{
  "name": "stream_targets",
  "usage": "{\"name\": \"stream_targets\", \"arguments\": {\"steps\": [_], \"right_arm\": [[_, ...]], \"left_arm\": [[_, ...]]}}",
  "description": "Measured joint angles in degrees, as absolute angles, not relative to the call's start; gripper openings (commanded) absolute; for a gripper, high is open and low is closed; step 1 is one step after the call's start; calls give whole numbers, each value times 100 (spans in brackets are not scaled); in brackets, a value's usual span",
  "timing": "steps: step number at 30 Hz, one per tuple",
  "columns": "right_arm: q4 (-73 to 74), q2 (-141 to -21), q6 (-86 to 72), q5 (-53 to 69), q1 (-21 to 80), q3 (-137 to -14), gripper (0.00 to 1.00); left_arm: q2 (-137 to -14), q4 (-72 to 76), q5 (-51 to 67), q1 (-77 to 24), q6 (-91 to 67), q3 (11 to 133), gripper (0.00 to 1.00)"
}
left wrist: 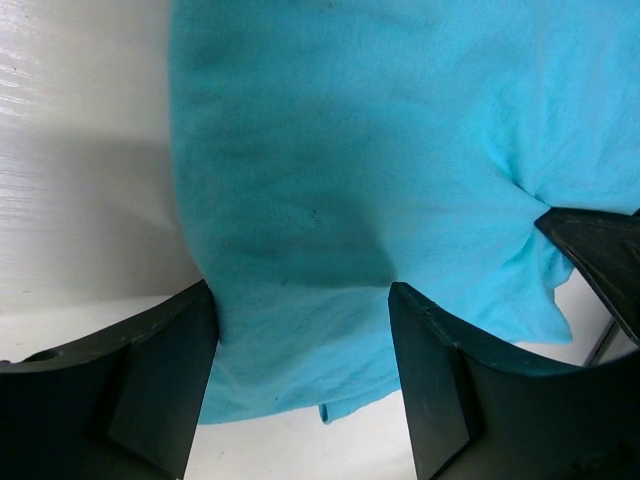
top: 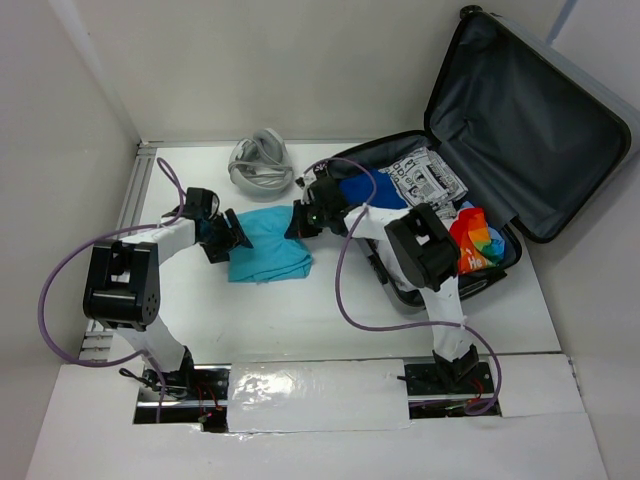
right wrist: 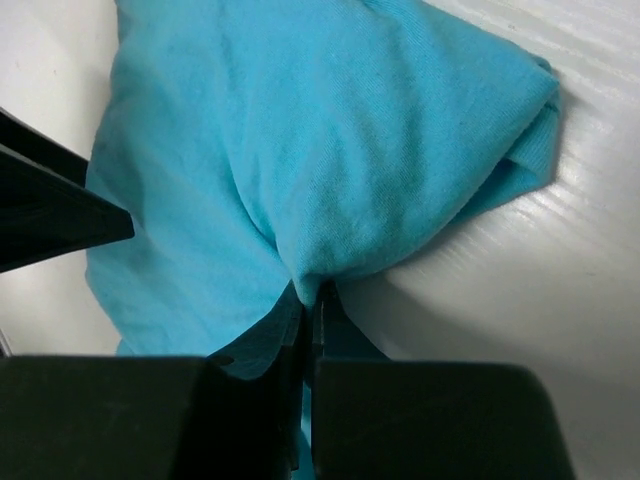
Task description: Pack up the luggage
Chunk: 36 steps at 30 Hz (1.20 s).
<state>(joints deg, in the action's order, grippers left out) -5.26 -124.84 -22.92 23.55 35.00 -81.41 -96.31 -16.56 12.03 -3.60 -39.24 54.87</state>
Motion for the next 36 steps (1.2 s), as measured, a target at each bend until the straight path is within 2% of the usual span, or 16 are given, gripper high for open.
{"name": "stream_targets", "arguments": {"steps": [4,7,17,25,26,27,30,34,36], "right_arm": [[-493,-12313,-2241,2327,3505,-8040,0],[-233,-11983,-1992,2086,3557,-8023,0],[1719,-10932,-1361,1114,3962,-8678,0],[1942,-10927,-1525,919,3824,-8232,0],[1946,-10943,-1546,819,3798,-8189,7],[1946,-10975,-1564,701,3758,-8165,44],[1942,-11100,-1566,259,3640,-8162,82],[1975,-11146,-1286,-132,3588,-8162,100],[1973,-11128,-989,-395,3686,-8162,100]], "left_arm": [[-9598,-1697,1157,-368,-3920,5487,84],[-9443,-1844,1002,-370,-3916,5457,100],[-8023,-2108,720,-370,-3924,5400,100],[-7975,-2265,733,-370,-3916,5400,100],[-7975,-2281,738,-370,-3916,5400,100],[-7975,-2285,742,-370,-3916,5400,100],[-8051,-2290,775,-370,-3909,5400,100],[-8195,-2311,784,-370,-3898,5400,100],[-8213,-2320,784,-370,-3898,5400,100]]}}
